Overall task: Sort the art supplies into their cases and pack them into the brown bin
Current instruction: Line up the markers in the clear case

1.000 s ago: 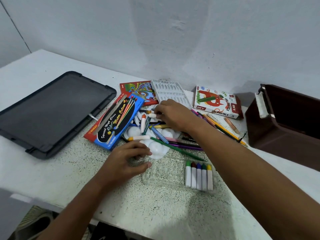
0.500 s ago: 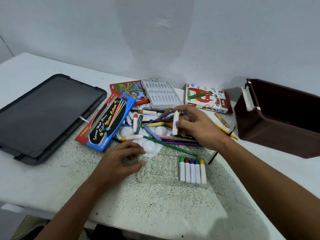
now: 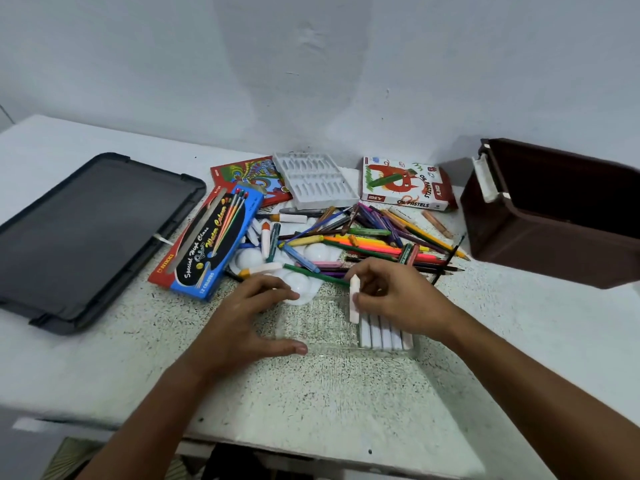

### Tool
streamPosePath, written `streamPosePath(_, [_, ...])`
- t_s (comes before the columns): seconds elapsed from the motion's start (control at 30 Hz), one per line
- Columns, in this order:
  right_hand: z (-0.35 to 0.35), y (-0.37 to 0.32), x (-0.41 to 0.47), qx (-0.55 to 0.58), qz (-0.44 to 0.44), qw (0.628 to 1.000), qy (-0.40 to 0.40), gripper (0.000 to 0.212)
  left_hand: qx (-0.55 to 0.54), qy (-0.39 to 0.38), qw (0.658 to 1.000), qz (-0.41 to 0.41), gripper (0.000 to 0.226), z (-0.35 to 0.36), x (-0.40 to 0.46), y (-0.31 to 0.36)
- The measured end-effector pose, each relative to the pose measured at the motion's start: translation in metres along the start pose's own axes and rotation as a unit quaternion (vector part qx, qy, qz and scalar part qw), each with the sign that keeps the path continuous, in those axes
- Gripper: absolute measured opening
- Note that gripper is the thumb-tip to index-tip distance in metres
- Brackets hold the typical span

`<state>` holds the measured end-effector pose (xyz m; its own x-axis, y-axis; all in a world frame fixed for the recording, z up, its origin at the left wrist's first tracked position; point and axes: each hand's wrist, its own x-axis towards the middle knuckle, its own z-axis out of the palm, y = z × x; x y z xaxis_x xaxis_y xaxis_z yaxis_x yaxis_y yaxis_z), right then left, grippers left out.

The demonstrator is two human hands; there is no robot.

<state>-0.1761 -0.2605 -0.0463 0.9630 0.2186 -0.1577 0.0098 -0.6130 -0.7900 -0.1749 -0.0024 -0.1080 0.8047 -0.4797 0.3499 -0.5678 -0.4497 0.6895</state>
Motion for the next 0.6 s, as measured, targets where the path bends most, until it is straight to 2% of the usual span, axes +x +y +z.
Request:
streamPosePath(0.17, [0.003,0.001,-0.008,-0.093,-0.018,0.995,0.015,0.038,0.006,-0.005,1.000,-0.003,0.067,0.001,-0.001,-0.003])
streamPosePath(0.33, [0.003,0.002,-0.011,-0.191,-0.039,0.981,0.007,0.031,0.007,-0.005,1.000,-0.004,0.065,0.001,-0.001,-0.003])
streamPosePath(0.6, [0.008,0.005,-0.019,-0.221,-0.067,0.973,0.008,0.032,0.010,-0.009,1.000,-0.011,0.065,0.001,-0.001,-0.003])
